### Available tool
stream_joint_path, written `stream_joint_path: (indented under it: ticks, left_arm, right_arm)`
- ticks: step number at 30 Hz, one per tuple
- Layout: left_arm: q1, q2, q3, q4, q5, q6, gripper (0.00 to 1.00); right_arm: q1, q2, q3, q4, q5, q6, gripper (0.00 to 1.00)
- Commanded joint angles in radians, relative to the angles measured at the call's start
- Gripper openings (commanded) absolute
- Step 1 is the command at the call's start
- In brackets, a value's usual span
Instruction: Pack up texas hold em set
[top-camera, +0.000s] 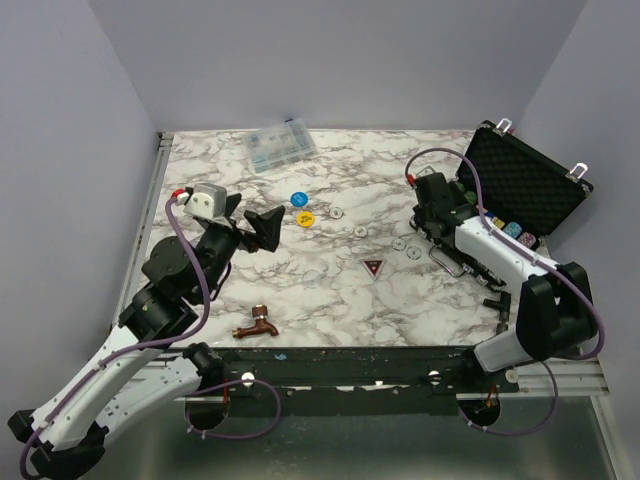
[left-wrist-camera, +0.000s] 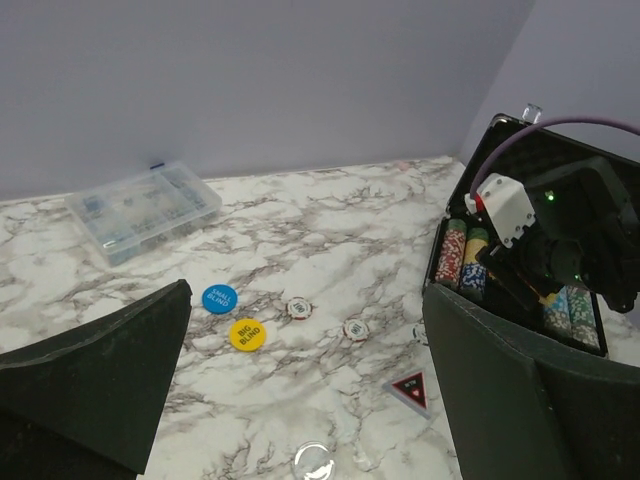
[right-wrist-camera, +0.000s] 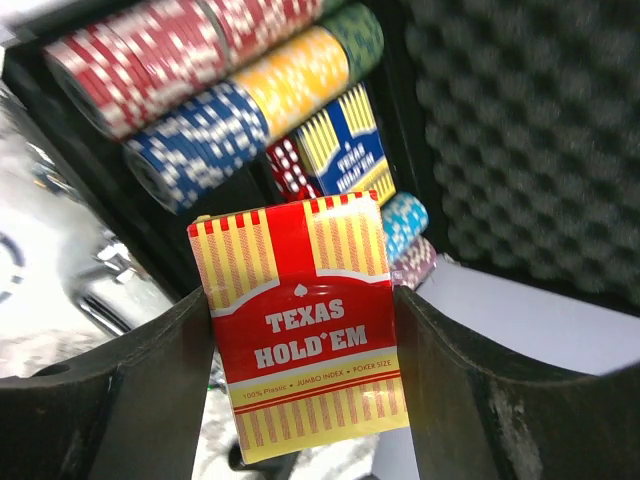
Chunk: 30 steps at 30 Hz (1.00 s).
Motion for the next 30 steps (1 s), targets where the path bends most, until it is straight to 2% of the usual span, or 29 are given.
stream_joint_path:
  ticks: [1, 16, 19, 29, 30]
  left_arm:
    - [-0.048, -0.028, 0.018, 0.003, -0.057, 0.042, 0.99]
    - [-0.176, -0.038, 0.011, 0.024, -0.107, 0.101, 0.99]
    - [-0.19, -0.039, 0.007, 0.029, -0.123, 0.115, 0.99]
    - [-0.227, -0.031, 0.002, 0.041, -0.149, 0.142, 0.99]
    - [-0.226, -0.031, 0.001, 0.041, -0.152, 0.143, 0.99]
  right_arm:
    - [-0.037, 0.028, 0.025, -0.124, 0.073, -0.028, 0.27]
    - [-0.142, 0.241, 0.092, -0.144, 0.051, -0.09, 0.28]
    - [-0.143, 0.245, 0.102, -0.154, -0.032, -0.084, 0.33]
    - [-0.144, 0.233, 0.07, -0.133, -0.131, -0.101, 0.37]
    - [-0.142, 0.238, 0.074, -0.133, -0.13, -0.101, 0.4]
